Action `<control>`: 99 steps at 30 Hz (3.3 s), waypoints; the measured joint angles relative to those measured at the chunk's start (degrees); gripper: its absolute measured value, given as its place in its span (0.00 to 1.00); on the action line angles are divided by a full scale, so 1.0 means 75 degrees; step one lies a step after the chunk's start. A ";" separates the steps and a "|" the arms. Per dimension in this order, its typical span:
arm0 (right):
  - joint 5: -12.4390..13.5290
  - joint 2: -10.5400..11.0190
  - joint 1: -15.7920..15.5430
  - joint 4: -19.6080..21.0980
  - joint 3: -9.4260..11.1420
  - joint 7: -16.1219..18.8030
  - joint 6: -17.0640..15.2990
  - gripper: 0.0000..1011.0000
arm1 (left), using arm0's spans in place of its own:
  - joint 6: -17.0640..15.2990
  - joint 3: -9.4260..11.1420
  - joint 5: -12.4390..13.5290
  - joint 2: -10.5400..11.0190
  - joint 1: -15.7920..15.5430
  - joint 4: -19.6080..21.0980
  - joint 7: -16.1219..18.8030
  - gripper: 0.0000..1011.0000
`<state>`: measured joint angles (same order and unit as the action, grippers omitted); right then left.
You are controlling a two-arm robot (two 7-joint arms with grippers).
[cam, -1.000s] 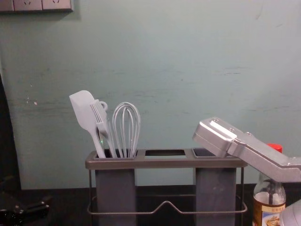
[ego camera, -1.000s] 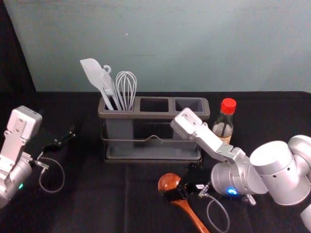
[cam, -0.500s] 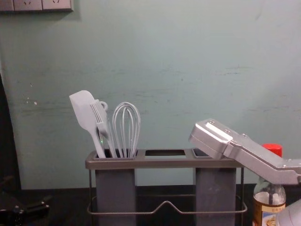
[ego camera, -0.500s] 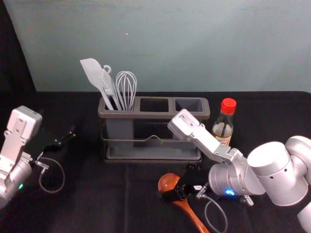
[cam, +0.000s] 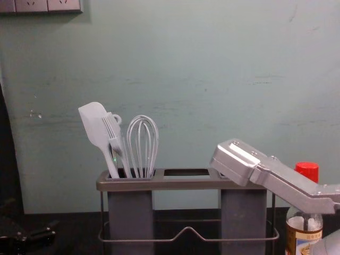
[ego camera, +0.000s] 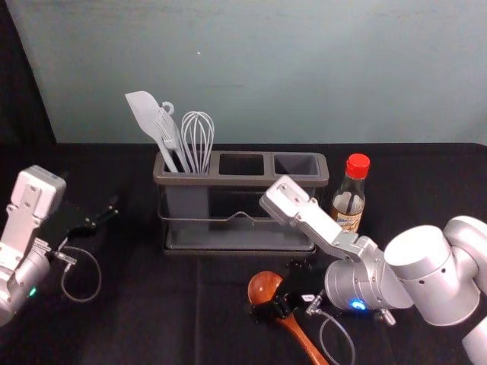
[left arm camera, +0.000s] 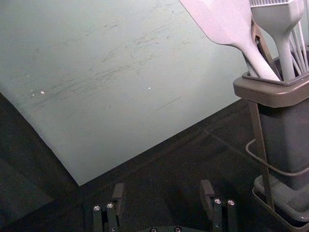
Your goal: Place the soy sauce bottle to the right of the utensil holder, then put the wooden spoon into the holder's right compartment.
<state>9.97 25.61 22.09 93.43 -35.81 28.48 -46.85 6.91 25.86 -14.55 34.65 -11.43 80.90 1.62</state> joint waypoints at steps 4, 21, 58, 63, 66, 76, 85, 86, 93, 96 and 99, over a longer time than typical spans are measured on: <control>-0.0075 -0.0028 -0.0008 -0.0026 -0.0004 0.0051 -0.0004 0.99 | 0.0000 0.0001 0.0000 0.0000 0.0000 0.0000 0.0000 1.00; -0.0414 -0.0135 -0.0079 -0.0077 0.0011 0.0119 0.0014 0.99 | 0.0000 0.0000 0.0000 0.0000 0.0000 0.0000 0.0000 1.00; -0.0295 -0.0061 -0.0560 0.0403 0.0440 -0.0130 0.0812 0.84 | -0.0001 0.0000 0.0000 0.0001 0.0000 0.0000 0.0000 1.00; -0.0221 0.0148 -0.1280 0.1185 0.0983 -0.0405 0.2106 0.84 | 0.0000 0.0000 0.0000 0.0000 -0.0001 0.0000 0.0000 1.00; -0.0162 0.0263 -0.1519 0.1434 0.1168 -0.0422 0.2612 0.84 | 0.0000 0.0000 0.0000 0.0000 0.0000 0.0000 0.0000 1.00; 0.0119 0.0631 -0.2292 0.1995 0.1759 -0.0477 0.4453 0.84 | 0.0000 0.0000 0.0000 0.0000 0.0000 0.0000 0.0000 1.00; 0.0191 0.0691 -0.2847 0.2217 0.2213 -0.0663 0.6210 0.84 | -0.0001 0.0000 0.0000 0.0000 0.0000 0.0000 0.0000 1.00; 0.0226 0.0678 -0.2886 0.2224 0.2266 -0.0669 0.6335 0.84 | 0.0000 0.0000 0.0000 0.0000 0.0000 0.0001 0.0000 1.00; 0.0457 0.0578 -0.2952 0.2329 0.2548 -0.0672 0.6841 0.84 | 0.0000 0.0000 0.0000 0.0000 0.0000 0.0000 0.0000 1.00; 0.0492 0.0539 -0.2834 0.2356 0.2604 -0.0652 0.6911 0.84 | 0.0000 0.0000 0.0000 0.0000 0.0000 0.0000 0.0000 1.00; 0.0501 0.0501 -0.2654 0.2355 0.2637 -0.0620 0.6930 0.84 | 0.0000 0.0000 0.0000 0.0000 0.0000 0.0000 0.0000 1.00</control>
<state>13.73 29.36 2.19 111.09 -16.03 23.83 5.13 6.90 25.86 -14.55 34.64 -11.43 80.90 1.62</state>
